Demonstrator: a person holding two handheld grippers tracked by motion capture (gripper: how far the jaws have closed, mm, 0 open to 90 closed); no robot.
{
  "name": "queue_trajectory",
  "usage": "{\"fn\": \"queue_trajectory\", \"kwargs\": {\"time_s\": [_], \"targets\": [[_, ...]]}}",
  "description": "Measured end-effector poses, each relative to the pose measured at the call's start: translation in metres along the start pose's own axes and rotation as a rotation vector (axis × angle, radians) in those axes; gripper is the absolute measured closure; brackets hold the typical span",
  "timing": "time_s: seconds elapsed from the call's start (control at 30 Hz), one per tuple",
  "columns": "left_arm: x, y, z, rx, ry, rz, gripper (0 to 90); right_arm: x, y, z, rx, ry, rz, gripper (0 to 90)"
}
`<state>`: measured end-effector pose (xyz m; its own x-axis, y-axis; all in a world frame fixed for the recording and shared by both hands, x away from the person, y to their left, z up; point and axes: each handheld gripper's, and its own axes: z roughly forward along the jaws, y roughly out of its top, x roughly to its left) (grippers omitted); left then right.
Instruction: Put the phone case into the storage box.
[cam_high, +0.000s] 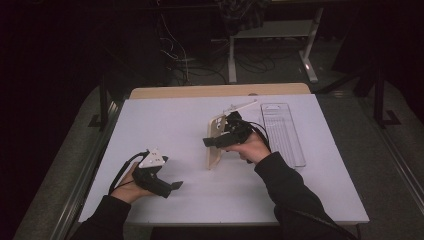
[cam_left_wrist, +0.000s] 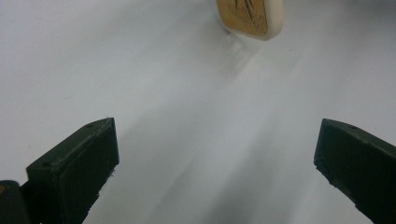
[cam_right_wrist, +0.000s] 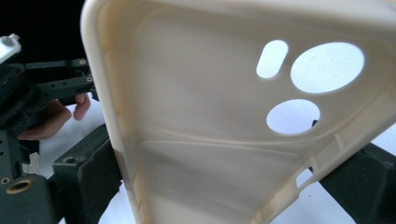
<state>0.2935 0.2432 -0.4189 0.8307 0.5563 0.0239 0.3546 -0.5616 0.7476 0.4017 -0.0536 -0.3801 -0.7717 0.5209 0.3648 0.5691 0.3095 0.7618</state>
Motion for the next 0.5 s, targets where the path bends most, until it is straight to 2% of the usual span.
{"fn": "queue_trajectory", "kwargs": {"time_s": [0.07,0.23,0.27,0.33,0.5], "targets": [[0.001,-0.001,-0.002,0.005,0.003,0.001,0.0,0.001,0.002,-0.001,0.001,-0.004,0.002,6.6],[0.001,-0.003,0.0,-0.002,0.005,-0.036,0.0,0.002,0.009,-0.003,0.006,-0.027,-0.019,6.6],[0.002,-0.003,0.0,0.02,0.007,-0.018,0.0,0.002,0.01,-0.003,0.005,-0.029,-0.025,6.6],[0.001,-0.003,0.0,0.038,0.006,-0.007,0.0,0.004,0.013,-0.005,0.006,-0.026,-0.016,6.6],[0.001,-0.005,0.001,0.042,0.016,0.0,0.0,0.002,0.019,-0.009,0.004,-0.042,-0.017,6.7]]}}
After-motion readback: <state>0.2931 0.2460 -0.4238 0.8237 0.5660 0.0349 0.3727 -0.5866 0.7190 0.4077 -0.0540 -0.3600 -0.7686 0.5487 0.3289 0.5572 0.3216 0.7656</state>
